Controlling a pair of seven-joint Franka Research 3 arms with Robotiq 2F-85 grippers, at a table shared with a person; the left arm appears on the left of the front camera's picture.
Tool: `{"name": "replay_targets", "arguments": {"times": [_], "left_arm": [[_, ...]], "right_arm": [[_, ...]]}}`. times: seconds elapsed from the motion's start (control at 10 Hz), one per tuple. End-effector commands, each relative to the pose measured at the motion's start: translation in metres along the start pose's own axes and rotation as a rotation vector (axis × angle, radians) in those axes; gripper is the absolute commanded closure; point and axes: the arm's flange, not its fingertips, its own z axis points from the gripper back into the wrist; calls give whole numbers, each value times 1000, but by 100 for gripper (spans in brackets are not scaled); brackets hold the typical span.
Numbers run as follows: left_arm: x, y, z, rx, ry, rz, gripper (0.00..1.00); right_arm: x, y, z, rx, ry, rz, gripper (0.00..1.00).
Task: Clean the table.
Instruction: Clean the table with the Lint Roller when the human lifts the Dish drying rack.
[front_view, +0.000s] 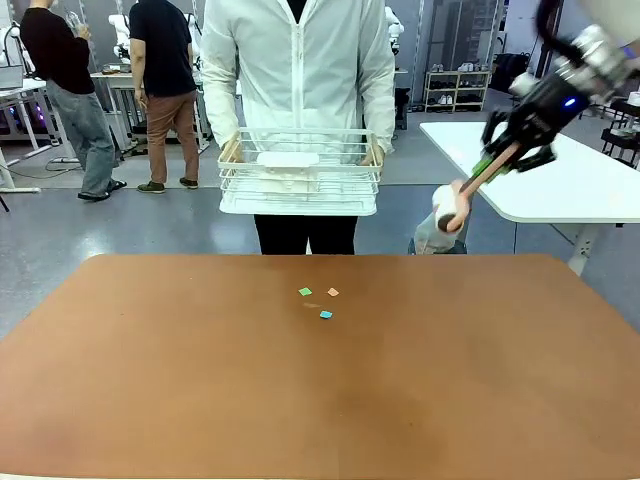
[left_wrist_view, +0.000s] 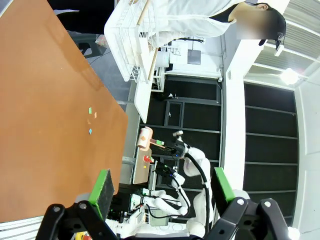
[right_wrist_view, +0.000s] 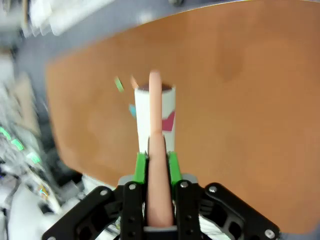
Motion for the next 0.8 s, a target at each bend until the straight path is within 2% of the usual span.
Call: {"name": "replay_targets", "arguments": {"times": [0.0,0.1,0.3,0.4,0.7], "left_arm": [[0,-1,4,-16,8,-8,0],[0,-1,4,-16,8,-8,0],[0,-1,4,-16,8,-8,0],[0,-1,4,-16,8,-8,0],[0,-1,4,-16,8,-8,0]], "right_arm": [[20,6,-36,7,112,164,79],[15,5,-58,21,135,201,79],[11,3,-67,44,68,160,79],[18,6,-78,-4,142,182,79],[18,6,-78,-4,142,182,79]]}}
